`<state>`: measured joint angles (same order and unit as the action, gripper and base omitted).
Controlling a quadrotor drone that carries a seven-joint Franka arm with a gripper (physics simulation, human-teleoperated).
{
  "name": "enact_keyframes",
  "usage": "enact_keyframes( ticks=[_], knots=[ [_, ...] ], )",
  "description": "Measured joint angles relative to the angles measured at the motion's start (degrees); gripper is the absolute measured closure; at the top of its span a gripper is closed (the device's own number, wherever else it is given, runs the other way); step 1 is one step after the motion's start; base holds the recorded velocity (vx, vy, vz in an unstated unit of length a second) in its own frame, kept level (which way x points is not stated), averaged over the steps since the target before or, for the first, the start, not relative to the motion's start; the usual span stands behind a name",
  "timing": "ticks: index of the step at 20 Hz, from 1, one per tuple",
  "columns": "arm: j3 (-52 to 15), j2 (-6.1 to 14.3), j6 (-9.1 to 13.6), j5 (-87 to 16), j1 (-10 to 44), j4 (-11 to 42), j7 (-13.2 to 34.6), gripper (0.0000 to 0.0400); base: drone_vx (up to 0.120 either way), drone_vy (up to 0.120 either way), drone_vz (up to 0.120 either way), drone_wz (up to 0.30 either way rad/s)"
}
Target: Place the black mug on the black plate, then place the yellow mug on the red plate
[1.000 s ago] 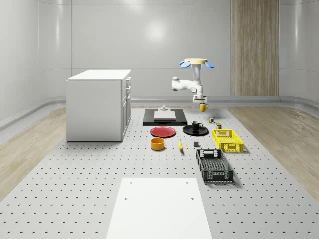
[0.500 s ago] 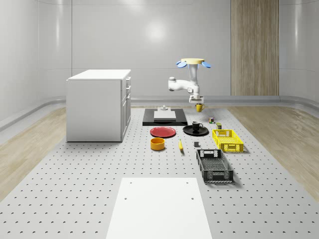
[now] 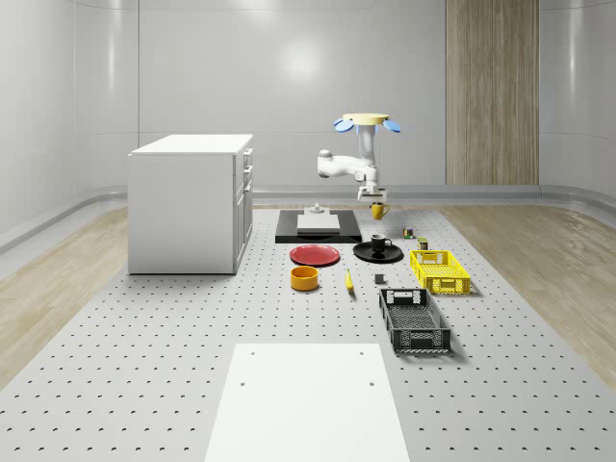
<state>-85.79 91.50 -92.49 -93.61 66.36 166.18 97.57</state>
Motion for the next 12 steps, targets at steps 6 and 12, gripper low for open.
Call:
enact_keyframes(
  ticks=[6, 12],
  knots=[
    [0.0, 0.1, -0.1, 0.0, 0.0, 0.0, 0.0, 0.0290, 0.120, -0.120, 0.000, 0.000],
    [0.0, 0.1, -0.1, 0.1, 0.0, 0.0, 0.0, 0.0290, 0.120, -0.120, 0.000, 0.000]
  ],
)
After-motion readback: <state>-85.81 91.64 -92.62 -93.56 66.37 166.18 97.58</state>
